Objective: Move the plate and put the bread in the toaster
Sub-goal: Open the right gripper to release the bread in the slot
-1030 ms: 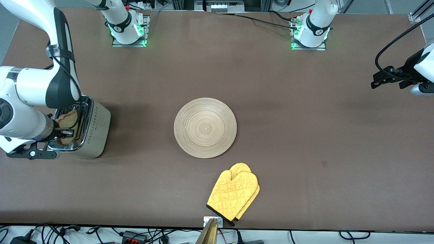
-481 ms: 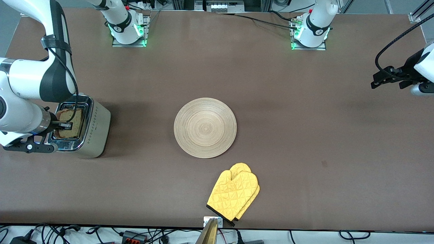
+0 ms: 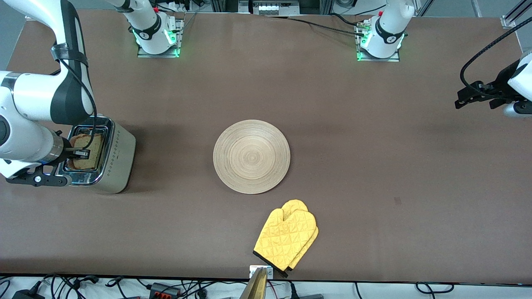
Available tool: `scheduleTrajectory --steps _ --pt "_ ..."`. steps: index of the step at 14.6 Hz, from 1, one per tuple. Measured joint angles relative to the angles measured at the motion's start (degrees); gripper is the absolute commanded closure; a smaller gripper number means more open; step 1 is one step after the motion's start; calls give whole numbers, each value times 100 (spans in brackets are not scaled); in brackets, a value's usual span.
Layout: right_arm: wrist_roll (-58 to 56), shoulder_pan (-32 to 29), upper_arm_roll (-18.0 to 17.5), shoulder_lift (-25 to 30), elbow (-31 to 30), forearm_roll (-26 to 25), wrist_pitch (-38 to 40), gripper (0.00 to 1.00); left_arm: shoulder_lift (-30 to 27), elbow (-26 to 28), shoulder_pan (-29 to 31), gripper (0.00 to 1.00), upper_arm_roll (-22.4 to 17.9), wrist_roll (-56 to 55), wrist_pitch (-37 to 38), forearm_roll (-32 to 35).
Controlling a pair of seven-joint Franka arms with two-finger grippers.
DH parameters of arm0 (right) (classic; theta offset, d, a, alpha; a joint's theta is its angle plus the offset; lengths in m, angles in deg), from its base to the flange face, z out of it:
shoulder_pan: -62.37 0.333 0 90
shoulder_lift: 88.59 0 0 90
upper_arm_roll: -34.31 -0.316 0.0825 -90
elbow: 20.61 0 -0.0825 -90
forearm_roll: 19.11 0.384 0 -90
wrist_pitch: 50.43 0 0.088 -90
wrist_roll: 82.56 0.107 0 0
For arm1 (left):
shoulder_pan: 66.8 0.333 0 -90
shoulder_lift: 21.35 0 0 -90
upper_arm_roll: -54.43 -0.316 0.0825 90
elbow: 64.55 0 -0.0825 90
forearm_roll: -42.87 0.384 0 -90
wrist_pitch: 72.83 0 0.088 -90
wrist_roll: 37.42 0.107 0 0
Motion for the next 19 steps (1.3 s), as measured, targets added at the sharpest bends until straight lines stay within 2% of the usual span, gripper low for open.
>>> scheduleTrajectory --steps 2,3,4,5,8,10,12,16,19 --pt "0 -1 1 114 -283 -110 -242 100 0 0 0 0 -4 0 0 0" --pt "0 0 1 161 -358 -122 -281 82 0 0 0 0 -4 0 0 0" --pt "1 0 1 195 -396 -123 -291 60 0 0 0 0 -5 0 0 0" --pt "2 1 1 214 -411 -123 -291 2 0 0 0 0 -6 0 0 0" --pt "6 3 -1 262 -411 -122 -210 0 0 0 0 0 -8 0 0 0" --pt "7 12 -15 445 -375 -19 126 0 0 0 0 0 -10 0 0 0" --pt "5 20 -25 677 -111 401 748 0 0 0 0 0 -12 0 0 0" --pt "0 33 -48 869 721 788 1939 0 0 0 0 0 -13 0 0 0" --pt "6 25 -28 869 1020 1359 2191 0 0 -1 0 0 -13 0 0 0"
